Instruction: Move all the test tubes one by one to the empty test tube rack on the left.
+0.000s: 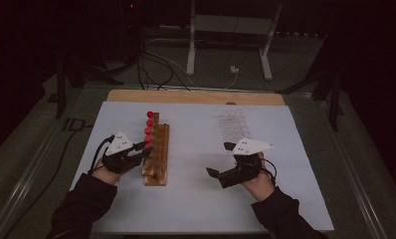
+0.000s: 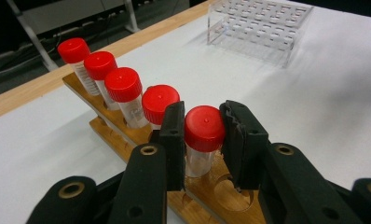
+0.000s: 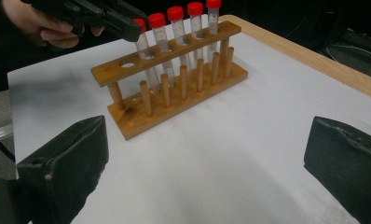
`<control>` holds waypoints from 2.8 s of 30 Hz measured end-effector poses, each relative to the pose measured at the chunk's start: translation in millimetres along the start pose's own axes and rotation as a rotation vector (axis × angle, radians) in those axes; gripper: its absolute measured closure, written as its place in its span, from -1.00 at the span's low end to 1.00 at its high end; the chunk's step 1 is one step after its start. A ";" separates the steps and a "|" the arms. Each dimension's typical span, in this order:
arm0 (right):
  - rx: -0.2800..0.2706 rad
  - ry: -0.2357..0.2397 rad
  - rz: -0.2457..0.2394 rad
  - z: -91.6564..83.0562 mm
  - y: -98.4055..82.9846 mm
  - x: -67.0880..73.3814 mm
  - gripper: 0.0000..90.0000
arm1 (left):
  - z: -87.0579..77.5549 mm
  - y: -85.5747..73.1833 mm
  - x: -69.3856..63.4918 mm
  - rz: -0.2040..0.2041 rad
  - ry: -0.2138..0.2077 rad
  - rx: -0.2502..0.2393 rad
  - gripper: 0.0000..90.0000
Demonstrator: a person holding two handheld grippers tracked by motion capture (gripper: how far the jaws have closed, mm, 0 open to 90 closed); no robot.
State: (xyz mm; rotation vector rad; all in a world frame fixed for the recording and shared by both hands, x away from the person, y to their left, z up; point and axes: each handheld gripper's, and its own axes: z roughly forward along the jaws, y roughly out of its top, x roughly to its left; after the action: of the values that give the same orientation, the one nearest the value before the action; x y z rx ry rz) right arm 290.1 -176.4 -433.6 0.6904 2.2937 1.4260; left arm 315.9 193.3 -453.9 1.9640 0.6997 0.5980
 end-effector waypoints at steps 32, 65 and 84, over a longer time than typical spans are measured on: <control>-0.013 -0.004 0.008 -4.2 1.1 -3.0 -1.00 | -20.1 28.1 -12.5 -0.003 -0.107 0.006 -0.67; 0.011 -0.019 0.027 -11.9 -22.7 -4.7 -1.00 | -42.5 -19.7 -16.5 0.008 -0.267 -0.096 -0.98; 0.110 -0.109 0.059 -38.5 -94.0 -24.8 -1.00 | -36.6 -74.2 -20.9 -0.018 -0.236 -0.020 -0.98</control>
State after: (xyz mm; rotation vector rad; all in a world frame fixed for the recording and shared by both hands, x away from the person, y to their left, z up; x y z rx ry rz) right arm 269.5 -253.9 -500.7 0.8540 2.2973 1.2623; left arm 259.8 231.0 -506.1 1.9679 0.5617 0.3534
